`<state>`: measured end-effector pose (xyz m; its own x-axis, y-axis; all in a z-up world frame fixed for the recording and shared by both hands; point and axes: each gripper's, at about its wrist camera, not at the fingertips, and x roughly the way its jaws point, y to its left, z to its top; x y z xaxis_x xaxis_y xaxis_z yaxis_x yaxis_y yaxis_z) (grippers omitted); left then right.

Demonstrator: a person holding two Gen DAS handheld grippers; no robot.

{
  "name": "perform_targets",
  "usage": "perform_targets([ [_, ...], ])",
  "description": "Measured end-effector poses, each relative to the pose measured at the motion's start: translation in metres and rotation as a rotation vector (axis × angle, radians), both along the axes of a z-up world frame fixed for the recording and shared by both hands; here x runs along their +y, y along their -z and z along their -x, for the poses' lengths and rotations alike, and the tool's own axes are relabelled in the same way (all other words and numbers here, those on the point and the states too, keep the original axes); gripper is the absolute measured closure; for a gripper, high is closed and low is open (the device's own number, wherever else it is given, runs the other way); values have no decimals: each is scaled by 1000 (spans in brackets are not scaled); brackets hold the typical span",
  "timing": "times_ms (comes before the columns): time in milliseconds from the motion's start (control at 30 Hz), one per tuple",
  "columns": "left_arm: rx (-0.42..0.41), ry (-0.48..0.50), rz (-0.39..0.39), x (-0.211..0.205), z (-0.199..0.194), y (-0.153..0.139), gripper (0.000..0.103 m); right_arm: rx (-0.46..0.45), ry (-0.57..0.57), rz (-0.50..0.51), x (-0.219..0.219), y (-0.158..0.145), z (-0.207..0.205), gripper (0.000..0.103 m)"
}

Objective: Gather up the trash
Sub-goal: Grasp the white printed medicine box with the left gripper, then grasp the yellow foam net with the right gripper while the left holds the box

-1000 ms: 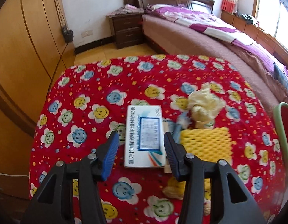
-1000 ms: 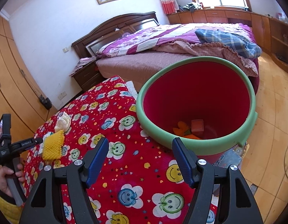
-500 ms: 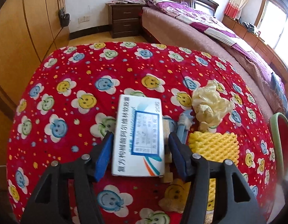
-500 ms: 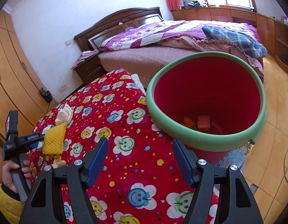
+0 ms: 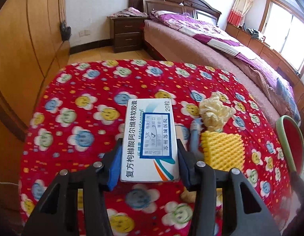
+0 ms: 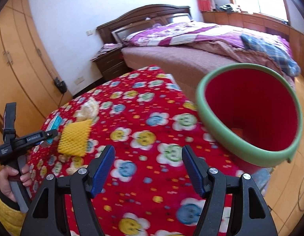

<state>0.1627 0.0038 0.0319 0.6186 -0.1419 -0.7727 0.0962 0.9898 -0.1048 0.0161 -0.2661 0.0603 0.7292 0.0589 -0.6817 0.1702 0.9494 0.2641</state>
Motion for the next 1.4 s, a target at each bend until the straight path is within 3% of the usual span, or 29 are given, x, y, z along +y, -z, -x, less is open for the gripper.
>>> perform_targets([
  [167, -6, -85, -88, 21, 10, 0, 52, 8, -81, -21, 33, 0, -23, 31],
  [567, 66, -159, 8, 62, 16, 33, 52, 82, -214, -77, 103, 23, -85, 31],
  [867, 38, -148, -16, 57, 21, 36, 53, 133, -197, -18, 120, 42, -101, 32],
  [967, 35, -147, -15, 58, 22, 36, 53, 127, -179, 15, 119, 43, -98, 53],
  [1133, 27, -143, -24, 56, 18, 34, 53, 115, -171, -4, 114, 43, -94, 70],
  [1167, 26, -143, -21, 56, 19, 34, 53, 111, -170, -8, 113, 42, -93, 77],
  [1300, 23, -141, 7, 57, 22, 31, 53, 84, -154, -25, 108, 37, -82, 91],
  [1400, 18, -130, 16, 55, 25, 27, 53, 47, -148, -21, 106, 28, -71, 92],
])
